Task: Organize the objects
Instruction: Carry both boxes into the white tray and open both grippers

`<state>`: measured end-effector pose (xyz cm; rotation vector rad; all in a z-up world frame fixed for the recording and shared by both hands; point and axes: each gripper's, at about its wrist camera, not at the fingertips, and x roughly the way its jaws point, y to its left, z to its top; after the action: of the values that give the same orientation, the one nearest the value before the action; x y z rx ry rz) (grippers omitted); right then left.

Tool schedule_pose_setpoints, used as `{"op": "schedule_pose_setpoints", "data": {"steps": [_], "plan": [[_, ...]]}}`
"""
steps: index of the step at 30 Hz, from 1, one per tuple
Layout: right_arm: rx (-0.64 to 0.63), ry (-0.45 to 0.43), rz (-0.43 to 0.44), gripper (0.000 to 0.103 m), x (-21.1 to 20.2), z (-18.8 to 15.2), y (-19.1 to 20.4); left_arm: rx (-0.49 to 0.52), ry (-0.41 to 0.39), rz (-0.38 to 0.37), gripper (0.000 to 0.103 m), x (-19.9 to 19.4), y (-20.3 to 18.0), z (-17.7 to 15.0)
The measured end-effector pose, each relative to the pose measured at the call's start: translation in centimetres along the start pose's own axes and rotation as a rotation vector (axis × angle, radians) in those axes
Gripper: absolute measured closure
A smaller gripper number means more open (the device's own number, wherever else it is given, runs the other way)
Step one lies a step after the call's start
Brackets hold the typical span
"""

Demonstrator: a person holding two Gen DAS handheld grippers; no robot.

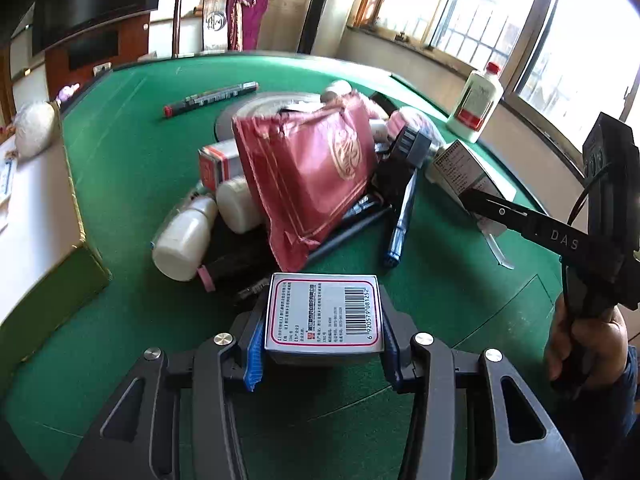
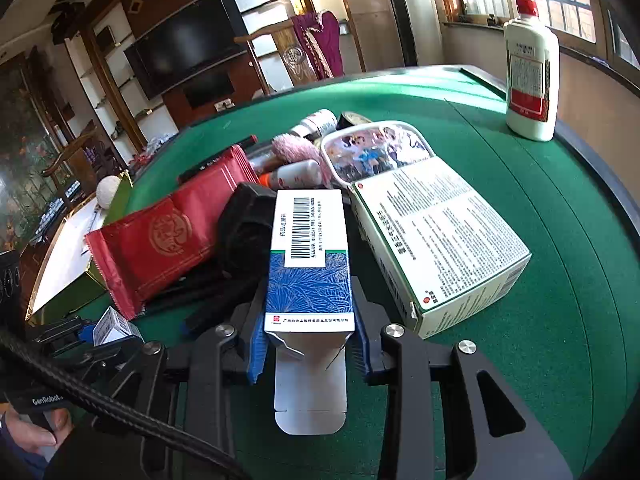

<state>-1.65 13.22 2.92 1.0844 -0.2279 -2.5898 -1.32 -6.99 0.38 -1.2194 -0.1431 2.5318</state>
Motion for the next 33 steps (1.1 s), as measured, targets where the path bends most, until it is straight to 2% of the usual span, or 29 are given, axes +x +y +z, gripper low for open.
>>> {"op": "schedule_pose_setpoints", "data": {"steps": [2, 5, 10, 14, 19, 25, 29, 33], "plan": [[-0.006, -0.028, 0.003, 0.071, -0.6, 0.1, 0.4, 0.041, -0.034, 0.011, 0.062, -0.8, -1.0, 0.0], [-0.028, -0.063, 0.011, 0.071, -1.3, 0.1, 1.2, 0.063, -0.073, -0.027, 0.062, -1.9, -1.7, -0.1], [-0.027, -0.050, 0.082, 0.071, -1.4, 0.4, 3.6, 0.000, -0.133, -0.048, 0.062, -4.5, 0.5, 0.1], [-0.072, 0.005, 0.166, 0.071, -0.6, 0.7, 8.2, -0.073, -0.167, -0.050, 0.062, -7.1, 3.8, 0.1], [-0.174, 0.073, 0.269, 0.071, 0.7, 1.9, 15.3, -0.150, -0.226, 0.036, 0.062, -11.7, 9.0, -0.1], [-0.267, 0.141, 0.336, 0.071, 3.3, 3.9, 22.8, -0.225, -0.212, 0.158, 0.062, -14.9, 15.4, -0.1], [-0.287, 0.200, 0.355, 0.071, 6.2, 5.3, 26.3, -0.277, -0.182, 0.207, 0.062, -15.4, 19.7, 1.2], [-0.293, 0.254, 0.360, 0.071, 9.4, 6.5, 29.3, -0.328, -0.139, 0.238, 0.062, -13.8, 23.2, 3.2]]}}
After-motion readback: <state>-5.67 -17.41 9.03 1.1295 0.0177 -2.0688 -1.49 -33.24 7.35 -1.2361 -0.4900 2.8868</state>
